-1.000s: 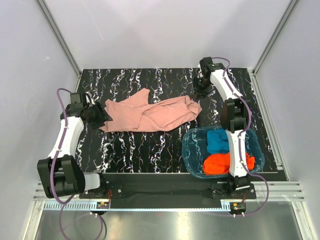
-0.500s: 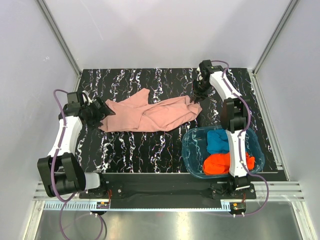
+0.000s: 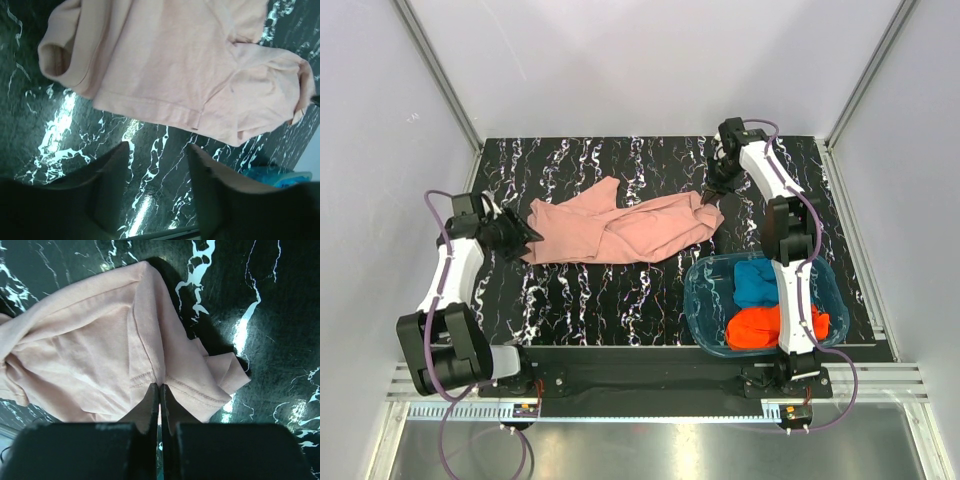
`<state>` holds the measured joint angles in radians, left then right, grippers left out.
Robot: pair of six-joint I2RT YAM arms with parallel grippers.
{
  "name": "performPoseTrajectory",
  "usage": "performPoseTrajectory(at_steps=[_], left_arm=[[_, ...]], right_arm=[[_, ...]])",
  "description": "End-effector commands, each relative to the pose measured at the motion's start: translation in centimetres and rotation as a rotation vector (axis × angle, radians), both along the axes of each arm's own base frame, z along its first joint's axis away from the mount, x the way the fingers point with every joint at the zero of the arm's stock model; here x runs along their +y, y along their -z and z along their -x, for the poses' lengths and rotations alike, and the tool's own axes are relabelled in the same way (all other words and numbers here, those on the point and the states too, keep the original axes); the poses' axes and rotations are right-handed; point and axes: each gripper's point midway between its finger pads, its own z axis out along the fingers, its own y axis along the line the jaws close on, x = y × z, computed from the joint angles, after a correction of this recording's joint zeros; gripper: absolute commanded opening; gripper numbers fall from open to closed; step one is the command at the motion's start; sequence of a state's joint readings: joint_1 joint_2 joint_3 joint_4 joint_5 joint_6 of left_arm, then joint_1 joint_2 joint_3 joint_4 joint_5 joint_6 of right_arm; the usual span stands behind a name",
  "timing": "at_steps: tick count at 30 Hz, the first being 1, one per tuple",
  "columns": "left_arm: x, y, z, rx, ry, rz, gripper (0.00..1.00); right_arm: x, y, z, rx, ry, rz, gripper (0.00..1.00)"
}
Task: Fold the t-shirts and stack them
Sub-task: Flatten the tshirt out
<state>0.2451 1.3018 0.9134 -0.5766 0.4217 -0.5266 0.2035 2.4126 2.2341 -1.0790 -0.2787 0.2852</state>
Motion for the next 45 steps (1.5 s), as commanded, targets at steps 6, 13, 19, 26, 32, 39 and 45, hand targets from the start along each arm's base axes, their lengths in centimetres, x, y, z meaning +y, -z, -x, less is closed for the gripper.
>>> performPoseTrajectory(at_steps=[6, 13, 19, 26, 32, 39, 45], left_arm=[[0.1, 4.8, 1.2, 0.066, -0.042, -0.030, 0.40], [2.1, 5.5, -1.3, 0.082, -0.039, -0.128, 0.46], [2.4, 7.2, -1.5, 0.117, -0.025, -0.141, 0.51], [2.3, 8.4, -1.4, 0.146, -0.021, -0.135, 0.48], [2.6, 8.9, -2.2, 0.155, -0.017, -0.142, 0.42], [2.7, 8.9, -3.0, 0.146, -0.009, -0.139, 0.28], [2.7, 8.5, -3.0, 0.139, -0.002, -0.142, 0.19]], right_arm=[[0.6, -6.5, -0.4, -0.103, 0.026, -0.059, 0.00], [0.2, -6.1, 0.7, -0.089, 0.012, -0.039, 0.00], [0.0, -6.2, 1.0, -0.095, 0.007, -0.038, 0.00], [0.2, -6.1, 0.8, -0.098, 0.000, -0.045, 0.00], [0.4, -5.8, 0.8, -0.089, -0.004, -0.049, 0.00], [0.3, -5.9, 0.7, -0.091, -0.004, -0.049, 0.00], [0.3, -5.8, 0.8, -0.087, -0.003, -0.047, 0.00]])
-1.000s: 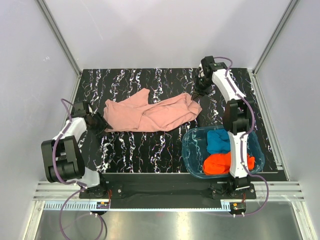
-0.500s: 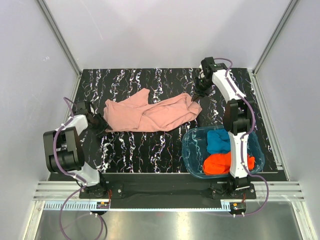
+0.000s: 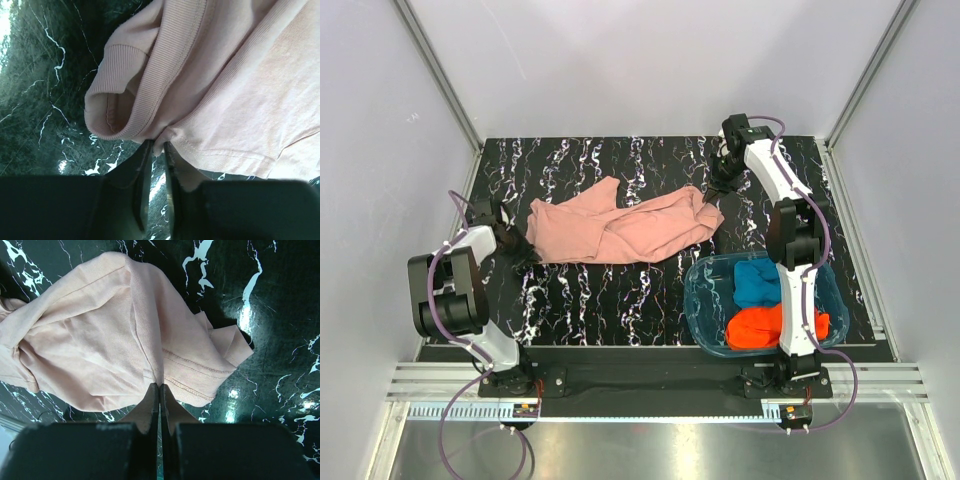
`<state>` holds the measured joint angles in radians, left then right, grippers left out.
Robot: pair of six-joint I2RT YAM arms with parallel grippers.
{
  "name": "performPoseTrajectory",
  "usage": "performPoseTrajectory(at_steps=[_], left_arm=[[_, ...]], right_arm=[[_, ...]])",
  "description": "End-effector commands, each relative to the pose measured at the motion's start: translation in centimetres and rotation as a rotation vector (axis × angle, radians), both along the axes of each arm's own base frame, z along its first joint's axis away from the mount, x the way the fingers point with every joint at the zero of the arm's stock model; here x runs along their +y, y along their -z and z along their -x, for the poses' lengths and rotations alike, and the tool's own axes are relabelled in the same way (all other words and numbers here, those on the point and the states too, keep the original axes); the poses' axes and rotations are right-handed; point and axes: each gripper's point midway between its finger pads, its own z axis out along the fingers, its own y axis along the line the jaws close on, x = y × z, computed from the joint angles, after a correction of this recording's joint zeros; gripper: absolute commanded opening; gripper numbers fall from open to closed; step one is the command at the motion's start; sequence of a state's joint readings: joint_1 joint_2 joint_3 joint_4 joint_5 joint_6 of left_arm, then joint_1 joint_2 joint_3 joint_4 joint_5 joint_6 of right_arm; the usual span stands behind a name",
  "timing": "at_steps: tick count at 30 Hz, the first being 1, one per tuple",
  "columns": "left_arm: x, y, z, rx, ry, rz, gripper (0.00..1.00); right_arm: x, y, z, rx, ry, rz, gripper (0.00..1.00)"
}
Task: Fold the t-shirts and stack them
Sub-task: Flatten the tshirt out
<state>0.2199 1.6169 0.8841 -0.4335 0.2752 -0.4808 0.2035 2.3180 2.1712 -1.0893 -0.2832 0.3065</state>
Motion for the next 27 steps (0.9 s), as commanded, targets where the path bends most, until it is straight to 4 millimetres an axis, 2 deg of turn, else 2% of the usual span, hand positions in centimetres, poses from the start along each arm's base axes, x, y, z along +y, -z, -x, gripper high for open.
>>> performPoseTrajectory(at_steps=[1, 3, 5, 10, 14, 16, 18, 19, 21, 23, 24, 25, 26, 27], left_arm=[[0.7, -1.5, -2.1, -0.075, 0.016, -0.038, 0.17], [0.7, -1.6, -2.2, -0.079, 0.021, -0.040, 0.06], [0.6, -1.7, -2.3, -0.081, 0.026, -0.036, 0.00], [0.8, -2.7, -2.8, -0.109, 0.038, -0.047, 0.00], [1.2, -5.6, -3.8, -0.176, 0.033, -0.081, 0.00], [1.3, -7.8, -4.4, -0.226, 0.018, -0.089, 0.00], [1.5, -11.0, -5.7, -0.308, 0.007, -0.101, 0.00], [1.5, -12.2, -6.2, -0.338, -0.001, -0.100, 0.00], [1.7, -16.0, -7.5, -0.431, -0.010, -0.115, 0.00], [2.3, -19.0, -8.3, -0.494, -0.038, -0.137, 0.00], [2.5, -21.7, -9.1, -0.561, -0.048, -0.153, 0.00], [2.9, -23.8, -9.4, -0.608, -0.075, -0.170, 0.00], [3.1, -25.4, -9.7, -0.647, -0.086, -0.177, 0.00], [3.3, -28.4, -10.2, -0.720, -0.107, -0.182, 0.00]], right_arm=[[0.4, -3.0, -0.5, -0.075, -0.022, -0.031, 0.00], [0.4, -3.0, -0.5, -0.074, -0.021, -0.032, 0.00], [0.5, -3.1, -0.6, -0.076, -0.022, -0.031, 0.00], [0.4, -3.0, -0.7, -0.073, -0.010, -0.031, 0.00], [-0.1, -4.0, -1.9, -0.123, 0.034, -0.003, 0.00], [-0.4, -5.5, -3.6, -0.207, 0.066, 0.015, 0.00], [-1.8, -6.8, -5.4, -0.304, 0.113, 0.073, 0.00], [-2.2, -8.4, -6.7, -0.384, 0.124, 0.089, 0.00], [-3.3, -10.9, -8.4, -0.493, 0.158, 0.137, 0.00], [-4.7, -14.7, -10.3, -0.629, 0.191, 0.194, 0.00], [-5.1, -16.2, -10.7, -0.674, 0.192, 0.207, 0.00], [-5.9, -18.5, -11.4, -0.750, 0.205, 0.238, 0.00], [-6.2, -19.7, -11.7, -0.793, 0.211, 0.250, 0.00], [-6.6, -21.9, -11.6, -0.849, 0.220, 0.261, 0.00]])
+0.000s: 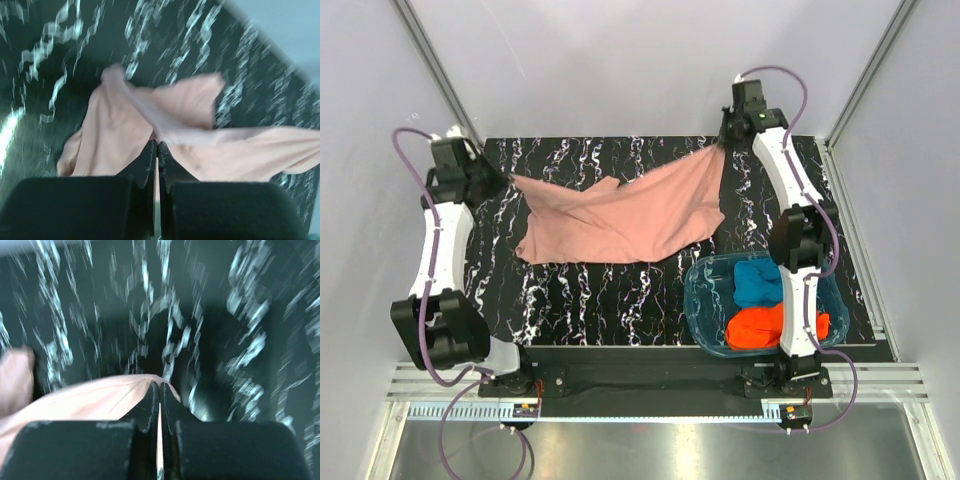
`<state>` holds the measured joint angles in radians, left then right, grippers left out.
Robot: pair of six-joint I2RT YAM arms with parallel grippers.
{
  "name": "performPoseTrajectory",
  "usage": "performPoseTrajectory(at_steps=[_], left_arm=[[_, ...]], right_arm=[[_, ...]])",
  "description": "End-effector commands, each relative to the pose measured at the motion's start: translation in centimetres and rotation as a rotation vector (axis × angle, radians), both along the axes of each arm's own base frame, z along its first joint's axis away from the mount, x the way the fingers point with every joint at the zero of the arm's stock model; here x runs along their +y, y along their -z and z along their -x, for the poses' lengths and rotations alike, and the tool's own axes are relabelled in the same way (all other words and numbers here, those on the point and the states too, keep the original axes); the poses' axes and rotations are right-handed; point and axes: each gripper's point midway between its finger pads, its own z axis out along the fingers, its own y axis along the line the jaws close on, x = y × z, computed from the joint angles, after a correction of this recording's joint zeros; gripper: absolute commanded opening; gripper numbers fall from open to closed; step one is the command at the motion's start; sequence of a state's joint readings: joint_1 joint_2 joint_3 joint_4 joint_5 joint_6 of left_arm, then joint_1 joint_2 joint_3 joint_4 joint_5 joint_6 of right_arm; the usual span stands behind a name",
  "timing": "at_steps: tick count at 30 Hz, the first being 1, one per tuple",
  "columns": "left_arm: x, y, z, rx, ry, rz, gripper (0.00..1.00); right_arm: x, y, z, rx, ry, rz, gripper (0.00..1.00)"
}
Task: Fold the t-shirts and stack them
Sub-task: Flatten the tshirt out
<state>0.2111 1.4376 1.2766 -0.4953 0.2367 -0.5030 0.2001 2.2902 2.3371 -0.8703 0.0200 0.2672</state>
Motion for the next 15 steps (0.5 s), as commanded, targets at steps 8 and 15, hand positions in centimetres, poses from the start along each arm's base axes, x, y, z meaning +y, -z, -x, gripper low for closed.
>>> performPoseTrajectory(at_steps=[8, 15], left_arm=[[1.0, -25.2, 0.4, -0.647, -0.096, -0.079, 0.00], [0.9, -38.1, 7.6, -0.950, -0.096, -0.254, 0.00]], right_arm=[[-5.0, -29.1, 1.1, -0.810, 0.127, 0.093, 0.00], [-5.0, -40.1, 9.7, -1.077, 0.035, 0.047, 0.00]])
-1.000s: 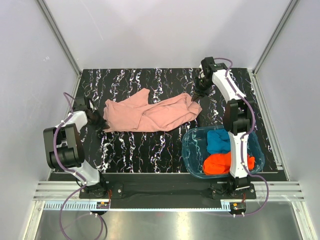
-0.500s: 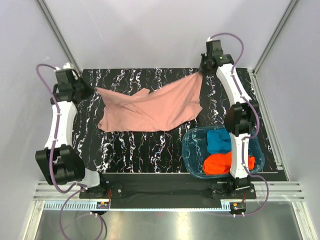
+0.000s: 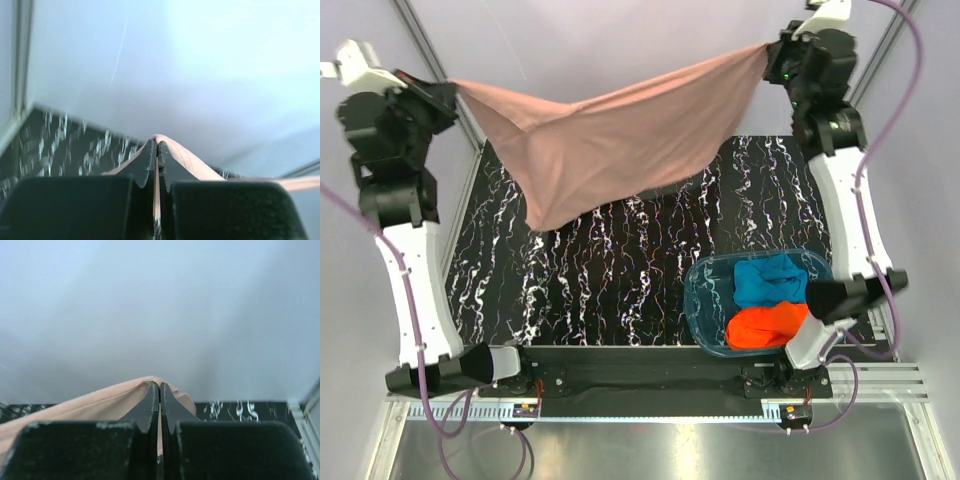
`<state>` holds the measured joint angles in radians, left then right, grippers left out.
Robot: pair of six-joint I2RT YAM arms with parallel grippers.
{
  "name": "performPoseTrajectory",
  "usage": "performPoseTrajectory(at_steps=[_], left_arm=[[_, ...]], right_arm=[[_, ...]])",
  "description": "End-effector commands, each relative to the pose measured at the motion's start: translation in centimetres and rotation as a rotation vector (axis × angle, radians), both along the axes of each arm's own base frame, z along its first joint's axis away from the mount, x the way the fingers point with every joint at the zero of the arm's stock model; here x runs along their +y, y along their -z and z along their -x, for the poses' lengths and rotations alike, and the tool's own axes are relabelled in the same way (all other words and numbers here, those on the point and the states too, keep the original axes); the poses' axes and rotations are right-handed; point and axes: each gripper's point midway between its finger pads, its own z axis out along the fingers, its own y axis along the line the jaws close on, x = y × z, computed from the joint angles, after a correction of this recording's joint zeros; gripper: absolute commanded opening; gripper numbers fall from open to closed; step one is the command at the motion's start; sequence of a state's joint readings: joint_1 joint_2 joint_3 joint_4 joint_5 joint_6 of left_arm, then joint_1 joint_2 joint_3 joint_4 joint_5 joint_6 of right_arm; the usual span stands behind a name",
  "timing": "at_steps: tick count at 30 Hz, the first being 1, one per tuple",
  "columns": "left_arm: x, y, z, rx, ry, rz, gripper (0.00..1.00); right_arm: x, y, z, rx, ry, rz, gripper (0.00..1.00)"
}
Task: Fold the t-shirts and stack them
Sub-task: Flatten the tshirt out
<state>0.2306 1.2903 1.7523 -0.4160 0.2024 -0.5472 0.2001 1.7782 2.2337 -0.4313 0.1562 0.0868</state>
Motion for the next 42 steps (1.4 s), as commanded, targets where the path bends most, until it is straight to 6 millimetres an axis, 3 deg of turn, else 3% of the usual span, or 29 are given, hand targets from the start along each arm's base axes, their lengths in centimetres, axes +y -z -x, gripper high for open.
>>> performPoseTrajectory(at_steps=[1, 2, 3, 5, 6, 9, 11, 13, 15, 17, 19, 20, 22, 23, 24, 26, 27, 28, 29, 30, 32, 36, 39, 42], left_arm=[[-0.1, -10.6, 6.0, -0.295, -0.052, -0.146, 0.00], [-0.5, -13.1, 7.8, -0.354, -0.059, -0.172, 0.00], [-0.4, -14.0, 8.4, -0.372, -0.070, -0.200, 0.00], [-0.4, -16.1, 9.9, -0.417, -0.098, -0.223, 0.00], [-0.6, -18.1, 11.5, -0.471, -0.113, -0.255, 0.00], [-0.6, -20.4, 13.1, -0.533, -0.147, -0.291, 0.00], [-0.4, -21.0, 13.2, -0.561, -0.161, -0.298, 0.00], [-0.2, -20.8, 12.6, -0.569, -0.160, -0.296, 0.00], [-0.2, -21.6, 12.4, -0.622, -0.160, -0.284, 0.00], [0.0, -21.6, 11.0, -0.647, -0.154, -0.282, 0.00], [0.4, -21.8, 10.0, -0.661, -0.157, -0.283, 0.00], [0.8, -21.5, 8.2, -0.652, -0.157, -0.285, 0.00], [1.4, -21.4, 6.6, -0.650, -0.166, -0.297, 0.00], [1.9, -21.4, 5.1, -0.651, -0.171, -0.299, 0.00], [2.2, -21.4, 4.2, -0.650, -0.178, -0.311, 0.00], [2.5, -22.8, 4.1, -0.689, -0.197, -0.328, 0.00], [3.4, -22.2, 2.0, -0.669, -0.211, -0.324, 0.00], [3.7, -22.4, 1.7, -0.675, -0.217, -0.326, 0.00], [4.0, -23.2, 2.0, -0.699, -0.228, -0.325, 0.00], [4.7, -22.8, 0.8, -0.687, -0.237, -0.318, 0.00], [5.3, -23.8, 1.1, -0.733, -0.253, -0.314, 0.00], [5.7, -23.7, 0.6, -0.738, -0.240, -0.306, 0.00], [5.4, -23.3, 1.0, -0.721, -0.233, -0.307, 0.00], [4.8, -23.8, 3.3, -0.725, -0.241, -0.321, 0.00]], right_arm=[[0.0, -7.6, 4.9, -0.232, -0.067, 0.020, 0.00], [0.0, -8.3, 5.7, -0.251, -0.079, 0.019, 0.00], [-0.2, -9.9, 7.5, -0.294, -0.087, 0.004, 0.00], [0.3, -10.3, 8.6, -0.312, -0.121, 0.001, 0.00], [0.3, -11.3, 9.9, -0.338, -0.135, -0.008, 0.00], [0.9, -12.3, 11.2, -0.369, -0.181, -0.022, 0.00], [1.2, -12.8, 11.4, -0.388, -0.198, -0.031, 0.00], [1.8, -13.2, 10.8, -0.403, -0.225, -0.048, 0.00], [2.5, -12.4, 8.9, -0.379, -0.246, -0.070, 0.00], [3.2, -13.1, 8.2, -0.394, -0.277, -0.081, 0.00], [4.1, -13.0, 6.3, -0.394, -0.302, -0.101, 0.00], [4.3, -12.8, 5.5, -0.392, -0.309, -0.108, 0.00], [5.0, -12.3, 3.1, -0.398, -0.320, -0.132, 0.00], [5.6, -10.6, 0.8, -0.368, -0.324, -0.149, 0.00], [5.6, -12.0, 0.8, -0.411, -0.329, -0.161, 0.00], [6.1, -11.6, -0.8, -0.417, -0.341, -0.177, 0.00], [6.5, -11.2, -2.3, -0.424, -0.348, -0.195, 0.00], [6.7, -11.0, -2.9, -0.428, -0.350, -0.204, 0.00], [7.1, -9.3, -4.8, -0.407, -0.352, -0.222, 0.00], [6.9, -10.3, -4.6, -0.438, -0.345, -0.235, 0.00], [6.9, -10.3, -5.1, -0.463, -0.337, -0.253, 0.00], [6.7, -9.6, -5.6, -0.447, -0.317, -0.245, 0.00], [7.0, -9.1, -5.4, -0.422, -0.332, -0.236, 0.00], [8.0, -8.8, -4.4, -0.384, -0.364, -0.226, 0.00]])
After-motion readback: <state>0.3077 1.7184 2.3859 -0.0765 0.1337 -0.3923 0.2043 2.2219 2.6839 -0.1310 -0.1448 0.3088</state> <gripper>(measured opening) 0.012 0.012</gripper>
